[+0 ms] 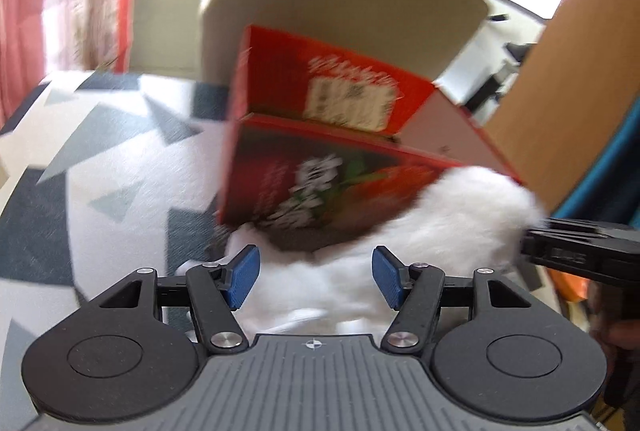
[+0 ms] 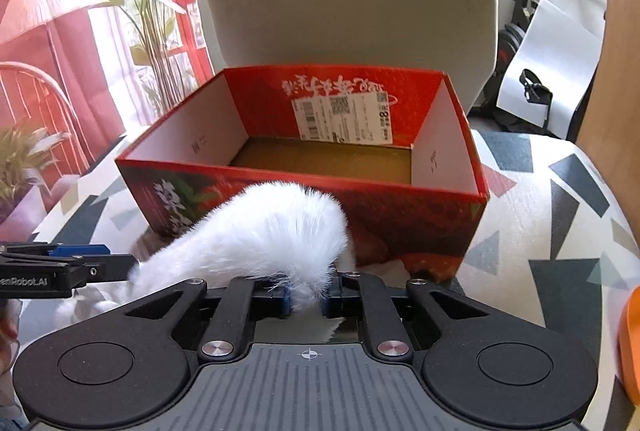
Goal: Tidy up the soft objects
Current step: 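Grasp one end of the white fluffy fur with the right gripper, then grasp the other end of the white fur with the left gripper while the right gripper holds it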
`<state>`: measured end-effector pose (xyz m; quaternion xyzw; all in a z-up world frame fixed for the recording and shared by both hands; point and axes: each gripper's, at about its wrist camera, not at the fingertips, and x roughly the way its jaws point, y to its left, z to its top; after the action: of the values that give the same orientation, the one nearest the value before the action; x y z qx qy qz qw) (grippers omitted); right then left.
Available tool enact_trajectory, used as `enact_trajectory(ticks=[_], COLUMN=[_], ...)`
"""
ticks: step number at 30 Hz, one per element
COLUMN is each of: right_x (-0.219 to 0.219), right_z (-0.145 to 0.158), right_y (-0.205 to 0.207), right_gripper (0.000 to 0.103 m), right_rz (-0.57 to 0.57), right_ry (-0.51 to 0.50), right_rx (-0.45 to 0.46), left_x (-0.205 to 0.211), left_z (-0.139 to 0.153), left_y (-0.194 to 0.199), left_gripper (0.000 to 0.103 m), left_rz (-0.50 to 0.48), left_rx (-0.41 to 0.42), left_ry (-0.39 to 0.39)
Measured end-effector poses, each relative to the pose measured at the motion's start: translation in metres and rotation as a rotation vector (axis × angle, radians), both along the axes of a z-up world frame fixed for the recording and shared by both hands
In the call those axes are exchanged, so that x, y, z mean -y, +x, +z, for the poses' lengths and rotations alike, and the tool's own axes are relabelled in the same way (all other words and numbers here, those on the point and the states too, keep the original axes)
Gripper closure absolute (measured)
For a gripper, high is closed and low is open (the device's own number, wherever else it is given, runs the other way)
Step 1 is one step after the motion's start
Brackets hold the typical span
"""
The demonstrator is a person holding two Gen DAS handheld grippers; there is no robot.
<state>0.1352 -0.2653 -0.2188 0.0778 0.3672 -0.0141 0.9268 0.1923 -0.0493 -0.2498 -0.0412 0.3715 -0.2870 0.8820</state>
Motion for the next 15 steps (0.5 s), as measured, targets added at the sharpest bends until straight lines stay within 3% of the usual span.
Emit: enact_trajectory(ticks=[4, 8, 15], right_x=[-0.003, -0.002, -0.004], right_z=[0.01, 0.017, 0.025], right_y=[0.005, 0.007, 0.002], right_gripper=[0.091, 0.091, 0.091], right_rz=[0.008, 0.002, -0.009], right_ry=[0.013, 0.031, 0.085], right_rx=[-0.004, -0.003, 0.014], left_x=[0.016, 0.036, 0.058], left_z=[0.015, 0.021, 0.009], left_y=[-0.018, -0.035, -0.041], left_gripper=[0.028, 0.026, 0.026], left_rz=[-0.083, -0.166, -0.167], left_rx=[0.076, 0.158, 0.212], left_ry=[-0.006, 0.039, 0.15])
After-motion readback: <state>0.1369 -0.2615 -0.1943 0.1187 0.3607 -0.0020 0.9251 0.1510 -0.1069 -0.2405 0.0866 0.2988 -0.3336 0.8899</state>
